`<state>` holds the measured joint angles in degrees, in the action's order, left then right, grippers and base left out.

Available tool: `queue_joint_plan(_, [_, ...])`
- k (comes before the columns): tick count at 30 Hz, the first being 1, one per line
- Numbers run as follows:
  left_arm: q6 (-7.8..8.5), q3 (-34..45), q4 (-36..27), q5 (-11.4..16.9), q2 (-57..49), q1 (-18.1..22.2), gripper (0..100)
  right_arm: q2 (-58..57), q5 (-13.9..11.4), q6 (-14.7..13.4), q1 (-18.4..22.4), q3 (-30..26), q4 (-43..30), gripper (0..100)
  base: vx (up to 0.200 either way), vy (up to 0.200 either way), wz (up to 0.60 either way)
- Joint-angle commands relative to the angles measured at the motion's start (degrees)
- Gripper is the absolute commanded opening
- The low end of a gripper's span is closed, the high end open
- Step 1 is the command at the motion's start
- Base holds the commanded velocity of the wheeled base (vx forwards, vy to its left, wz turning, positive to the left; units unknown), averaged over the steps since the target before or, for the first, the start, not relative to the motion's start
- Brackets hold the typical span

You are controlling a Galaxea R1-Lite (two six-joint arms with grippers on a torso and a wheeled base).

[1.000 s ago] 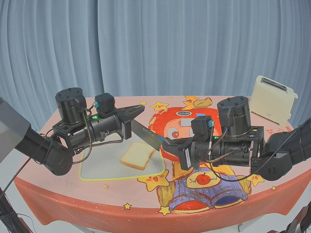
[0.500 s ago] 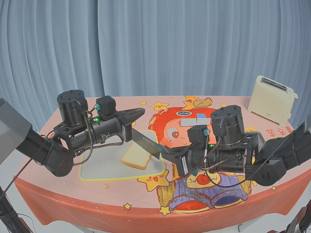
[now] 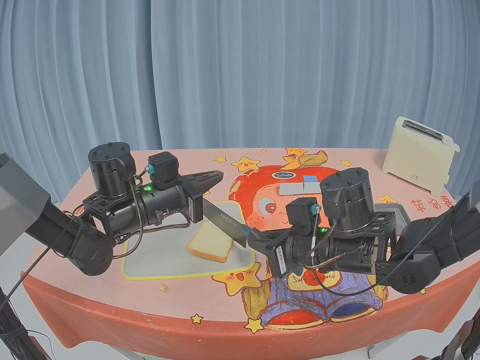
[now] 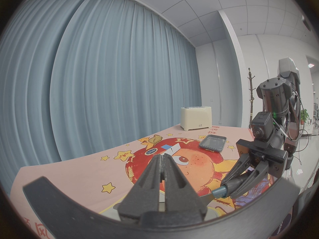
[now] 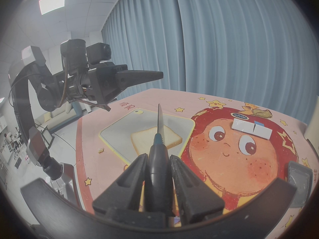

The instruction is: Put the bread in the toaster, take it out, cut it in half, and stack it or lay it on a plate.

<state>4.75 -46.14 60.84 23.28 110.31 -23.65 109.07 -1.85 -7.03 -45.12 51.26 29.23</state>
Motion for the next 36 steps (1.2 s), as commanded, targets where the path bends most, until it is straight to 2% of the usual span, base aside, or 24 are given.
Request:
queue_joint_plan(1, [-0.01, 0.0, 0.0, 0.0, 0.0, 0.0, 0, -0.3, -0.1, 0.0, -0.1, -0.3, 1.0, 0, 0.000, 0.000, 0.00])
queue_joint_plan(7, [0.08, 1.0, 0.1, 0.0, 0.1, 0.0, 0, -0.3, 0.0, 0.1, -0.1, -1.2, 3.4, 0, 0.000, 0.000, 0.00])
queue_joint_plan(36, [0.17, 0.7, 0.0, 0.0, 2.5, -0.1, 0, 0.6, -0.1, 0.4, -1.5, -2.5, 3.4, 0, 0.000, 0.000, 0.00])
